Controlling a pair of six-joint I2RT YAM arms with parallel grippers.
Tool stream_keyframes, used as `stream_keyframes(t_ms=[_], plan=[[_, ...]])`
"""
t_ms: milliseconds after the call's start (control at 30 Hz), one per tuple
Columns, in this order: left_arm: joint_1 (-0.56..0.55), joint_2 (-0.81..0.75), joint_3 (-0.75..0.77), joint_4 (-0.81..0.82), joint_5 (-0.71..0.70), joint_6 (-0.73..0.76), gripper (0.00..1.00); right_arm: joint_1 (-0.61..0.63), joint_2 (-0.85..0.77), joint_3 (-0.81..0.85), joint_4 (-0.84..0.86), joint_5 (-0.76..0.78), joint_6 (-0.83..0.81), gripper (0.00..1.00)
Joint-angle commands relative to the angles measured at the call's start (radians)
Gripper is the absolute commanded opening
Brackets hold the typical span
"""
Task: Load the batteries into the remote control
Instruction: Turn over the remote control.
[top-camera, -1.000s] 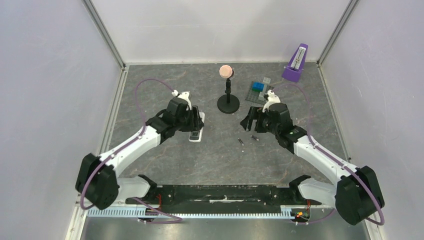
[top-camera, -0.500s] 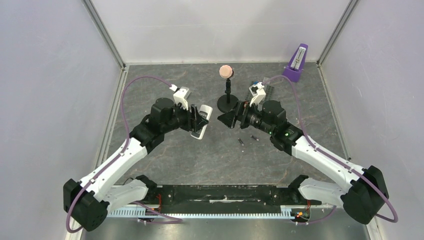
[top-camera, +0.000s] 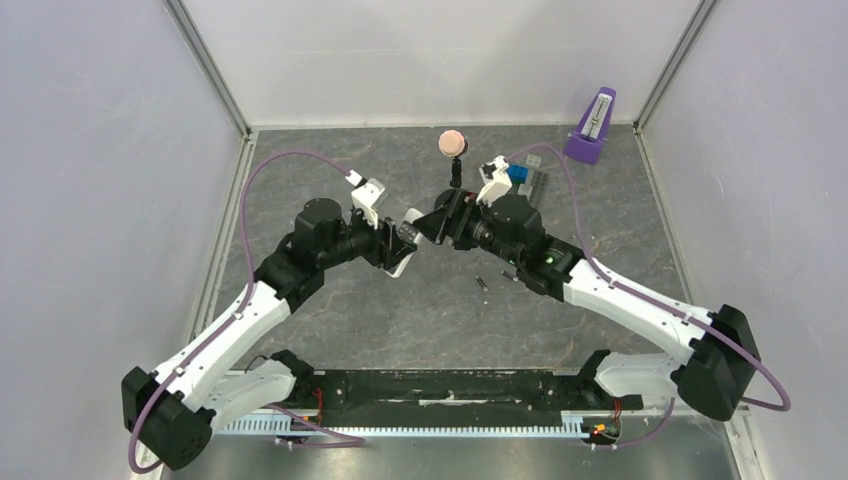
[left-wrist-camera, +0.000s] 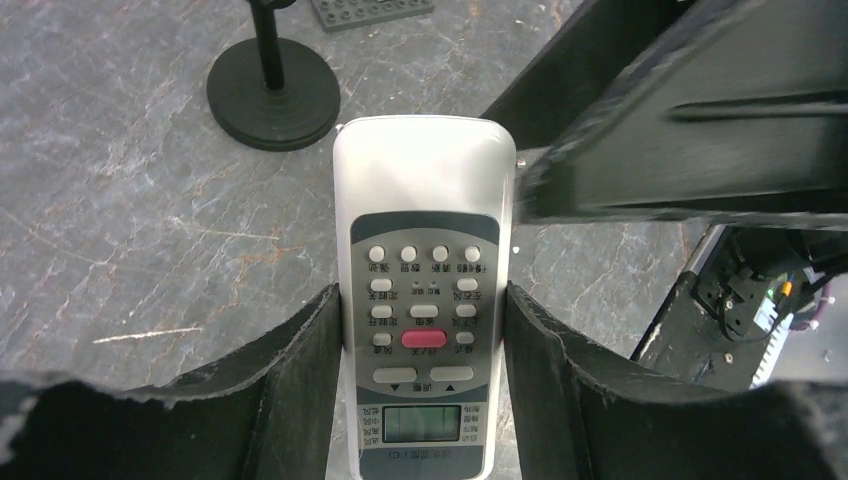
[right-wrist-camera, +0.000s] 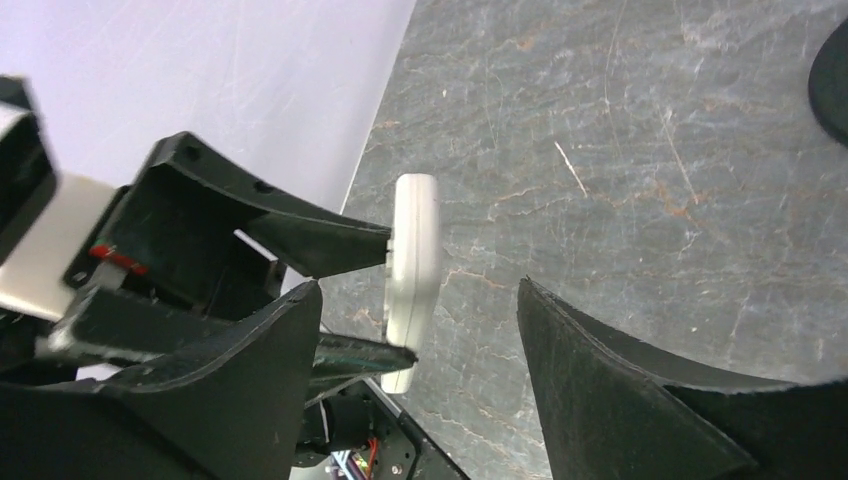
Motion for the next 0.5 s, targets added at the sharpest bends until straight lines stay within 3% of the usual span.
stream_keyframes(t_ms=[0, 100, 267, 333, 400, 433, 467], plan=[[-0.007, -0.050, -0.030, 0.116, 0.092, 0.126, 0.02, 0.037, 0.047, 0.057, -0.026, 0.079, 0.087, 0.72], [-0.012, -0.073, -0.060, 0.147, 0.118, 0.159, 0.02, 0.056, 0.083, 0.072, -0.031, 0.094, 0.125, 0.65], [-0.014, -0.091, -0.075, 0.145, 0.112, 0.195, 0.03, 0.065, 0.091, 0.044, -0.017, 0.108, 0.232, 0.45], [-0.014, -0.090, -0.070, 0.137, 0.098, 0.190, 0.20, 0.064, 0.083, 0.023, 0.003, 0.114, 0.281, 0.35], [-0.013, -0.089, -0.062, 0.127, 0.089, 0.180, 0.42, 0.065, 0.075, 0.009, 0.015, 0.119, 0.321, 0.27], [-0.013, -0.092, -0.061, 0.124, 0.073, 0.163, 0.61, 0.064, 0.071, 0.006, 0.015, 0.123, 0.343, 0.25], [-0.013, -0.095, -0.061, 0.124, 0.056, 0.157, 0.70, 0.064, 0.068, 0.004, 0.014, 0.130, 0.363, 0.24]])
